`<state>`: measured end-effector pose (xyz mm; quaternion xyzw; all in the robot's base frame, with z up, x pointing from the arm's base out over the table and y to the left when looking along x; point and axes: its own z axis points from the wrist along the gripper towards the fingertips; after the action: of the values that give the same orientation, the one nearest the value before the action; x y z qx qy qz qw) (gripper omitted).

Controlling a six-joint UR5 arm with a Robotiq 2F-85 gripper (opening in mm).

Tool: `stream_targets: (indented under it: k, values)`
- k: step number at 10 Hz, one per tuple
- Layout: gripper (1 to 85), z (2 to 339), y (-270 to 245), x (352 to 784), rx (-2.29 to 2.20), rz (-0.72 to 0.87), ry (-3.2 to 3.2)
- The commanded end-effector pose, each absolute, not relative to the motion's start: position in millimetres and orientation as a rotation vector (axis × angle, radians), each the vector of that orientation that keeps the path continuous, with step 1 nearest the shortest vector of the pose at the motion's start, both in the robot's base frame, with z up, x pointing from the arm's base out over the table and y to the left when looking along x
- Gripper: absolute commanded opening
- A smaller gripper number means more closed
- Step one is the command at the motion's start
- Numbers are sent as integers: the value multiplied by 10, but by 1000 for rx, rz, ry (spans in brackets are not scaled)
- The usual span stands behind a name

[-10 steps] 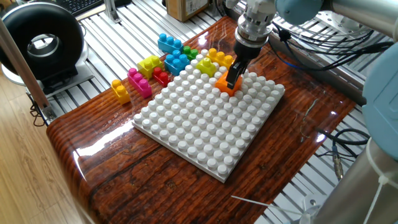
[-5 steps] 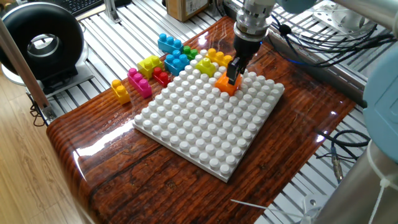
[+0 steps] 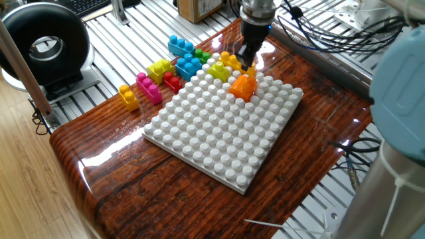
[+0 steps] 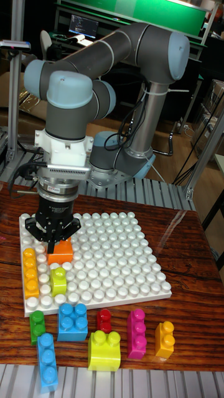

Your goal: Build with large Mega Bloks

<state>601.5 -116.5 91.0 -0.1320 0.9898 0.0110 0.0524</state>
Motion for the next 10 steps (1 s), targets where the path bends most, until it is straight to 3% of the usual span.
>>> stream_targets:
  k: [1, 10]
  values:
    - [30, 800, -1147, 6349, -415, 49, 2946]
    - [10, 687, -1150, 6580, -472, 58, 2883]
